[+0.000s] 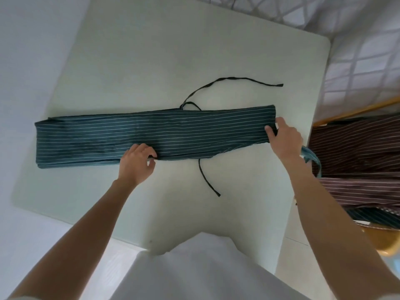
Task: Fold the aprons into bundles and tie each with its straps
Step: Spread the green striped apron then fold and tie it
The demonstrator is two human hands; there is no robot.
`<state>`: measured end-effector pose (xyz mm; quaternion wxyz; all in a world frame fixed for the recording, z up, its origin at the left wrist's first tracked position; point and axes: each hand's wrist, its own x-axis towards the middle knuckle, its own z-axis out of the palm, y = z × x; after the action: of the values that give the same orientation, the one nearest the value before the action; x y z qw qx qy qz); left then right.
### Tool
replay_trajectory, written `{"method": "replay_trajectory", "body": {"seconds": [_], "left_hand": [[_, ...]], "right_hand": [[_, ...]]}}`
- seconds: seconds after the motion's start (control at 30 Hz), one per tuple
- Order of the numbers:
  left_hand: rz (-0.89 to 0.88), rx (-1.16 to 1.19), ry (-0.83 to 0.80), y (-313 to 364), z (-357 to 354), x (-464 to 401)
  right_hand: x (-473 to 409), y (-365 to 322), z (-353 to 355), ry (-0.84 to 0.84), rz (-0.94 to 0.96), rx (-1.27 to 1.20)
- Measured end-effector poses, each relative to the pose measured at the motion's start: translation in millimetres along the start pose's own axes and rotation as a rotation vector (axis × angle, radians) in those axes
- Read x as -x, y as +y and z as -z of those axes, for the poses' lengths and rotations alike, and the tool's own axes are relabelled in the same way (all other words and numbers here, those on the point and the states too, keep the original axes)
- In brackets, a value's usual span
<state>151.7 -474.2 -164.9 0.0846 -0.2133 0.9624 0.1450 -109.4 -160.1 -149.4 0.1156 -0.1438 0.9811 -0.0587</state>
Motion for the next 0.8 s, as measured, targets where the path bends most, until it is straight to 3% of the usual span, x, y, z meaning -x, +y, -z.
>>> {"method": "replay_trajectory", "body": {"seconds": [0.1, 0.2, 0.3, 0.43, 0.5, 0.67, 0.8], "left_hand": [[-0.049, 0.051, 0.039, 17, 0, -5], [-0.182, 0.033, 0.045, 49, -4, -22], [-0.205, -0.031, -0.028, 82, -15, -47], [-0.166, -0.146, -0.190, 100, -37, -74], [-0.164, -0.143, -0.215, 99, -45, -76], [-0.166, -0.016, -0.141, 71, -42, -66], [-0.012, 0.066, -0.023, 8, -33, -27]], "right_hand": [[-3, 4, -11, -0.005, 0.001, 0.072], [3, 6, -17, 0.098, -0.046, 0.025], [18, -11, -23, 0.178, 0.104, -0.031], [25, -59, -37, 0.004, 0.434, 0.006], [27, -78, -48, -0.103, 0.495, 0.056], [22, -72, -65, -0.249, 0.368, 0.138], [29, -94, -56, -0.132, 0.349, 0.135]]}}
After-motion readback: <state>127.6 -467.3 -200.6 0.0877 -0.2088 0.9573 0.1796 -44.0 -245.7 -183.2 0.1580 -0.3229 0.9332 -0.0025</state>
